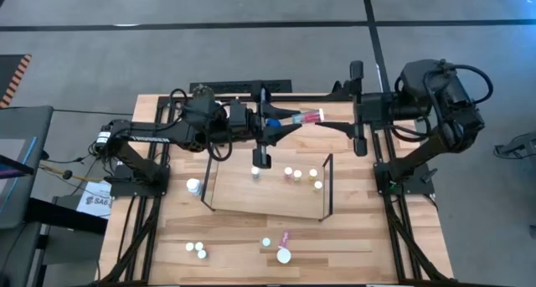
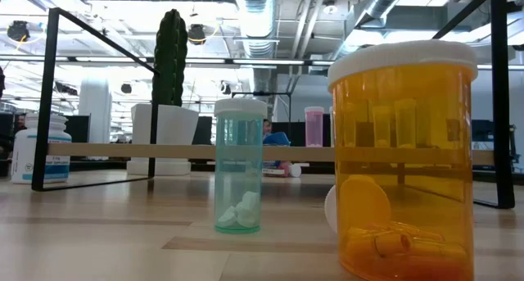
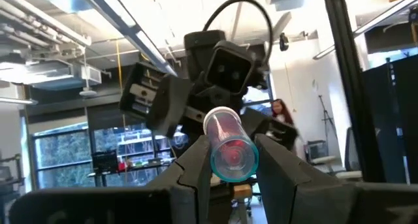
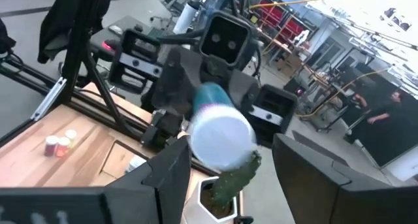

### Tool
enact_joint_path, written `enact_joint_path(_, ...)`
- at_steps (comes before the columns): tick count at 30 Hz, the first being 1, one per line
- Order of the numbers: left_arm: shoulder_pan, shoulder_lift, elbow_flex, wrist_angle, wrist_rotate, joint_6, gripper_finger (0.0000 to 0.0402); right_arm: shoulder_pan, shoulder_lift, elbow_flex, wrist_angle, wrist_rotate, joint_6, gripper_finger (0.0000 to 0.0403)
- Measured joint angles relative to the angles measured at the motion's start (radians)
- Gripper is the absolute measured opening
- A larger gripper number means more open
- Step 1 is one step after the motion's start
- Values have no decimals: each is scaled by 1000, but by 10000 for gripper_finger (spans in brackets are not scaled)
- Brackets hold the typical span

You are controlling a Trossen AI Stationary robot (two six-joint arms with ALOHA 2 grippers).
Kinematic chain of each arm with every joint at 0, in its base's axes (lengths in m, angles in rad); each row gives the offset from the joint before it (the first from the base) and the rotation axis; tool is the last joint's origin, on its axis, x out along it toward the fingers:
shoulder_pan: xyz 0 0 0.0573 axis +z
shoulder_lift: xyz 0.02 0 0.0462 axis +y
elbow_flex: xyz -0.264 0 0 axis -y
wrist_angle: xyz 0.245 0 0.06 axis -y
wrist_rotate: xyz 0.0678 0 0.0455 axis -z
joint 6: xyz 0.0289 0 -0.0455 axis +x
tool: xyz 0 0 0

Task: Pick and place medicine bottles onto shelf by color
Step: Put the blue pill bottle on the shelf

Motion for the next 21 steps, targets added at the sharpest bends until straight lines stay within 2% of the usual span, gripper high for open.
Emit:
enact_joint_path(11,34,0,0,-21,24,-45,78,0,15,0,4,-7,4,227)
enact_joint_path(16,33,0,0,-22,28,-45,78,0,16,0,3,-8,4,198)
enact_joint_path(21,33,0,0,-22,29,-45,78,0,16,0,3,-8,5,153)
